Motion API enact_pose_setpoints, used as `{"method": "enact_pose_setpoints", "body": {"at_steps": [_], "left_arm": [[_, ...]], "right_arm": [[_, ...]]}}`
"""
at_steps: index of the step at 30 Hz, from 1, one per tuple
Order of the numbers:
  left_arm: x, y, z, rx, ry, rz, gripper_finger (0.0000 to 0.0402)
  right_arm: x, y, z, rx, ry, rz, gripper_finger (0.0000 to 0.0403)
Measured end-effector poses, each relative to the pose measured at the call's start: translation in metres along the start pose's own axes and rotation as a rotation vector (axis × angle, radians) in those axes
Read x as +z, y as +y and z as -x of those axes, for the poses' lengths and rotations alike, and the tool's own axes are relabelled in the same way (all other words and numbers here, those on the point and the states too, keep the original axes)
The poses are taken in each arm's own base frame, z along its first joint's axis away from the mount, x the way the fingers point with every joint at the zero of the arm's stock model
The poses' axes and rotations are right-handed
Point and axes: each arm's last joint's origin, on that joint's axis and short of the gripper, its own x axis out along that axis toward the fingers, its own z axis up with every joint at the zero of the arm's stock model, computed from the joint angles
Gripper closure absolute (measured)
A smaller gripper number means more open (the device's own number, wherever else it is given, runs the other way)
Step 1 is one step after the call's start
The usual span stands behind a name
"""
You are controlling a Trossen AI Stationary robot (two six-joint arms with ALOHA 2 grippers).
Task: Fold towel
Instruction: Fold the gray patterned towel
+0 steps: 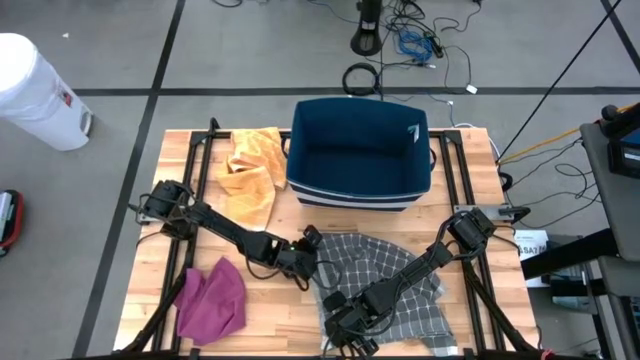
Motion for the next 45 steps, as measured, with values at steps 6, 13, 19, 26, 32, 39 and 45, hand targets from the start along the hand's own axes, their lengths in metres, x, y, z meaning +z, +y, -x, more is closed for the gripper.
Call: {"method": "enact_pose_setpoints", "body": {"at_steps": [6,13,19,26,32,39,45], "left_arm": [[-0.004,0.004,0.006,0.047,0.067,-0.017,0.0399],[-0.007,0.023,0.028,0.103,0.063,0.017,0.04],[-0.017,0.023,0.028,0.031,0.108,0.019,0.04],[-0.021,0.019,0.025,-0.047,0.107,0.045,0.0398],[-0.033,0.029,0.019,-0.026,0.166,0.102,0.0344],[-0.045,0.038,0.012,-0.049,0.18,0.162,0.0299],[-0.052,0.045,0.009,-0.021,0.217,0.176,0.0269]], "right_arm": [[0.0,0.002,0.0,-0.002,0.001,0.004,0.0403],[0.0,0.002,0.0,-0.001,0.001,0.004,0.0403],[0.0,0.004,-0.001,-0.002,0.003,0.004,0.0403],[0.0,0.004,-0.001,-0.001,0.005,0.004,0.0403],[-0.001,0.005,-0.001,0.001,0.007,0.004,0.0403],[-0.003,0.003,0.0,0.002,0.035,-0.004,0.0397],[-0.005,-0.01,0.002,-0.001,0.058,-0.024,0.039]]}}
